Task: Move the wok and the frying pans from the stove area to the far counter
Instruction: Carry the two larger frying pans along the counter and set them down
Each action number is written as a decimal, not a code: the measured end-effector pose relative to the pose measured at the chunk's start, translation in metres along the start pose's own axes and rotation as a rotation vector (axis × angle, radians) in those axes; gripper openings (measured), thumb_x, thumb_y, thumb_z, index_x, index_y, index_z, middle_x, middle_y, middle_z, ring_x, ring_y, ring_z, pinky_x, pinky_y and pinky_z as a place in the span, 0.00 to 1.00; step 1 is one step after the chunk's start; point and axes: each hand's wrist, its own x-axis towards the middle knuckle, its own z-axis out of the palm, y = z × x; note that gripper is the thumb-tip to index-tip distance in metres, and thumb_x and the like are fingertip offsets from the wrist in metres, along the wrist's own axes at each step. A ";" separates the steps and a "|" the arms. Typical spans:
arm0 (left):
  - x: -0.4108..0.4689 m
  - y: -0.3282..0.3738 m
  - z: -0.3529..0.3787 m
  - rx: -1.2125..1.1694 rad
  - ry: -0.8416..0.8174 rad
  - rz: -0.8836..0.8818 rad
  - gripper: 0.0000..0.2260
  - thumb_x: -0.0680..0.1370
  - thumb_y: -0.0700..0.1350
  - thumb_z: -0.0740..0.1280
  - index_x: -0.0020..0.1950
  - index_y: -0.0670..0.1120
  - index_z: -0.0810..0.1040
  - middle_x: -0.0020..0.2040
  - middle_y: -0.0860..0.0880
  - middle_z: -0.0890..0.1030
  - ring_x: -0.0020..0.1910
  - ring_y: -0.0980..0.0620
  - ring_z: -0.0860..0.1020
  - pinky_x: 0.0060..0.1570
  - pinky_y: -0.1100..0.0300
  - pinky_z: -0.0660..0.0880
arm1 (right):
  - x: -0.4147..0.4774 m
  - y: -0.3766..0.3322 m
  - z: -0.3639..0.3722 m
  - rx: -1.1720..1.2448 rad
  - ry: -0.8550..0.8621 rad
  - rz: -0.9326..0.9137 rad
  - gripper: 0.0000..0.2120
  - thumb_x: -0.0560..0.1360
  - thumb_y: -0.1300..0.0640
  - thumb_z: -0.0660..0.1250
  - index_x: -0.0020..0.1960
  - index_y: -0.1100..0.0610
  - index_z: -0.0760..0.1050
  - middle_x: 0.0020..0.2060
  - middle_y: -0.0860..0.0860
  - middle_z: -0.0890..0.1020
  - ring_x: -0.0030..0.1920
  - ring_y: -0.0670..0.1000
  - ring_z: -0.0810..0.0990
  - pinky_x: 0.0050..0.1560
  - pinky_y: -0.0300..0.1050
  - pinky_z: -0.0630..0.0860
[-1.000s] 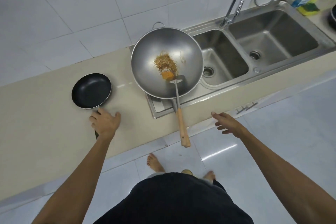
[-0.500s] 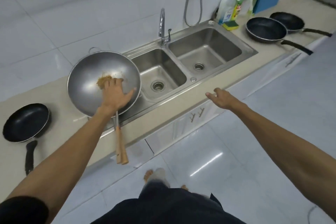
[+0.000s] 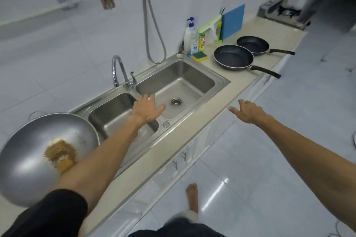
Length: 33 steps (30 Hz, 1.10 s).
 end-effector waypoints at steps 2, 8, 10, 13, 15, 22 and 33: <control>0.030 0.022 0.002 -0.009 -0.034 0.010 0.35 0.80 0.67 0.54 0.75 0.42 0.67 0.72 0.35 0.72 0.71 0.36 0.69 0.68 0.40 0.68 | 0.025 0.016 -0.011 0.002 -0.025 0.012 0.41 0.81 0.31 0.50 0.80 0.61 0.59 0.76 0.65 0.69 0.74 0.66 0.70 0.70 0.65 0.66; 0.117 0.078 -0.003 -0.108 -0.020 -0.024 0.34 0.80 0.66 0.56 0.76 0.43 0.66 0.74 0.38 0.71 0.72 0.36 0.68 0.67 0.40 0.67 | 0.111 0.059 -0.060 0.106 0.041 0.053 0.39 0.81 0.32 0.51 0.78 0.62 0.61 0.75 0.67 0.69 0.73 0.68 0.70 0.69 0.64 0.67; 0.139 0.096 -0.004 -0.164 0.001 -0.037 0.34 0.80 0.65 0.57 0.77 0.42 0.65 0.74 0.37 0.70 0.72 0.36 0.68 0.67 0.41 0.66 | 0.136 0.074 -0.073 0.097 0.055 0.053 0.39 0.82 0.33 0.52 0.79 0.62 0.61 0.75 0.67 0.69 0.73 0.68 0.70 0.68 0.64 0.68; 0.163 0.126 -0.002 -0.245 0.006 -0.051 0.35 0.81 0.63 0.59 0.79 0.40 0.62 0.75 0.36 0.69 0.74 0.36 0.66 0.69 0.43 0.65 | 0.166 0.096 -0.086 0.081 0.059 0.060 0.38 0.82 0.33 0.52 0.78 0.62 0.62 0.75 0.66 0.69 0.72 0.67 0.70 0.68 0.64 0.68; 0.180 0.145 0.000 -0.268 -0.010 -0.054 0.35 0.81 0.63 0.59 0.80 0.40 0.60 0.76 0.36 0.67 0.75 0.37 0.65 0.70 0.43 0.65 | 0.186 0.111 -0.095 0.075 0.056 0.064 0.38 0.82 0.34 0.52 0.78 0.62 0.62 0.75 0.66 0.69 0.73 0.67 0.70 0.69 0.64 0.68; 0.253 0.214 0.019 -0.373 0.007 -0.096 0.39 0.78 0.61 0.65 0.81 0.39 0.58 0.78 0.36 0.66 0.76 0.36 0.64 0.71 0.41 0.66 | 0.270 0.172 -0.123 0.082 0.076 0.030 0.34 0.82 0.35 0.56 0.74 0.61 0.65 0.72 0.66 0.72 0.70 0.68 0.72 0.68 0.65 0.70; 0.329 0.441 0.087 -0.534 -0.016 -0.301 0.39 0.76 0.59 0.70 0.79 0.40 0.60 0.74 0.37 0.70 0.71 0.36 0.71 0.66 0.44 0.71 | 0.408 0.364 -0.180 0.122 -0.028 0.013 0.35 0.83 0.36 0.55 0.77 0.62 0.62 0.75 0.67 0.68 0.73 0.68 0.69 0.70 0.66 0.67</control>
